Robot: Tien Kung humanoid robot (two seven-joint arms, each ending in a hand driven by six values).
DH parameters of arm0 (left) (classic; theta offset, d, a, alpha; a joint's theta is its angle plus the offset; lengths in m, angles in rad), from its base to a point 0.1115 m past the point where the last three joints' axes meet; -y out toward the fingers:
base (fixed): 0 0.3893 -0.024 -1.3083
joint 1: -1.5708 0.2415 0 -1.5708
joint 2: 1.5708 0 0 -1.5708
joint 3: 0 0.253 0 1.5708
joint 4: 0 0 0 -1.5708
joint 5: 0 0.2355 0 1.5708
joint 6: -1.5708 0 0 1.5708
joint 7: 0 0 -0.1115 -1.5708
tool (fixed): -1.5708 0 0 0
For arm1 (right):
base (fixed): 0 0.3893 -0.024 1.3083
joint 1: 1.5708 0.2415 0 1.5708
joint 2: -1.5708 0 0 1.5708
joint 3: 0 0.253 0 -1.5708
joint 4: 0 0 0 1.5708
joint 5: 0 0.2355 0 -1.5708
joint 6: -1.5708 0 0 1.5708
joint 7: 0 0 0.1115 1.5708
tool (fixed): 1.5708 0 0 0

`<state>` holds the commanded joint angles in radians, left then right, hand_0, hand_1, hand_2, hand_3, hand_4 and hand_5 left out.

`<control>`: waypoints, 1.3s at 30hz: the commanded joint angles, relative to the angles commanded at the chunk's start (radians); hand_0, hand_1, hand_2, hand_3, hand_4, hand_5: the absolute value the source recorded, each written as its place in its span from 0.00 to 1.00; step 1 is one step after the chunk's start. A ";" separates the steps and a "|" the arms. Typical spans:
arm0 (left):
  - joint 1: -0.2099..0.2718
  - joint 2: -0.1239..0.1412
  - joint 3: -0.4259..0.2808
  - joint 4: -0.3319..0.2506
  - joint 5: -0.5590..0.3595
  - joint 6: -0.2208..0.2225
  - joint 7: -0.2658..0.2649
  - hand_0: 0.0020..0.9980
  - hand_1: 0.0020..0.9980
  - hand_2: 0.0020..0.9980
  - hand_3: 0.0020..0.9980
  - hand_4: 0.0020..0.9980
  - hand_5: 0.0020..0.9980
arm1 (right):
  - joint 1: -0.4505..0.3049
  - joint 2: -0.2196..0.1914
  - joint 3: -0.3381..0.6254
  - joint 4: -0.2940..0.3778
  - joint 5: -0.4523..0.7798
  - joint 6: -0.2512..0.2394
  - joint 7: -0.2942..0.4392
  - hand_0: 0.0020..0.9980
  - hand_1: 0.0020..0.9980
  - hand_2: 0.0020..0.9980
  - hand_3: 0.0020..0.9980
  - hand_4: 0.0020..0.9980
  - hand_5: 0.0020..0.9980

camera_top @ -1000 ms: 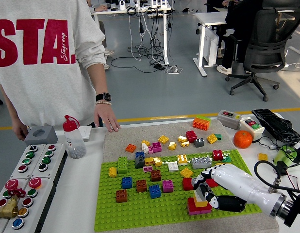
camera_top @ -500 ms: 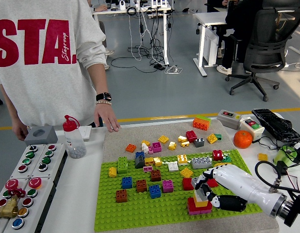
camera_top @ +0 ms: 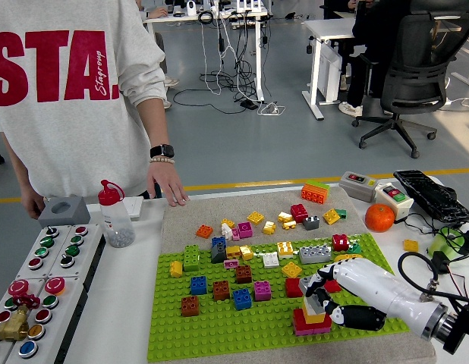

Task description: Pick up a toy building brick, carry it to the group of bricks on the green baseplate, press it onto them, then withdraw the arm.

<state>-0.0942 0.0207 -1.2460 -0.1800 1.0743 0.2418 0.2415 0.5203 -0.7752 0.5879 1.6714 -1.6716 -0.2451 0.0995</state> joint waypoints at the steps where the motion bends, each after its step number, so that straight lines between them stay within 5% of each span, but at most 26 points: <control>1: 0.000 0.000 0.000 0.000 0.000 0.000 0.000 0.67 0.62 0.58 0.46 0.24 1.00 | 0.000 0.000 -0.001 0.000 0.000 0.000 0.000 0.60 0.63 0.62 0.57 0.20 0.27; 39: 0.003 -0.001 -0.004 0.000 0.007 0.000 0.002 0.67 0.62 0.58 0.46 0.24 1.00 | 0.000 0.004 -0.008 -0.003 -0.011 0.004 -0.011 0.55 0.61 0.62 0.57 0.21 0.25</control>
<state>-0.0916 0.0195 -1.2500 -0.1800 1.0813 0.2419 0.2435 0.5205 -0.7717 0.5801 1.6680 -1.6821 -0.2409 0.0884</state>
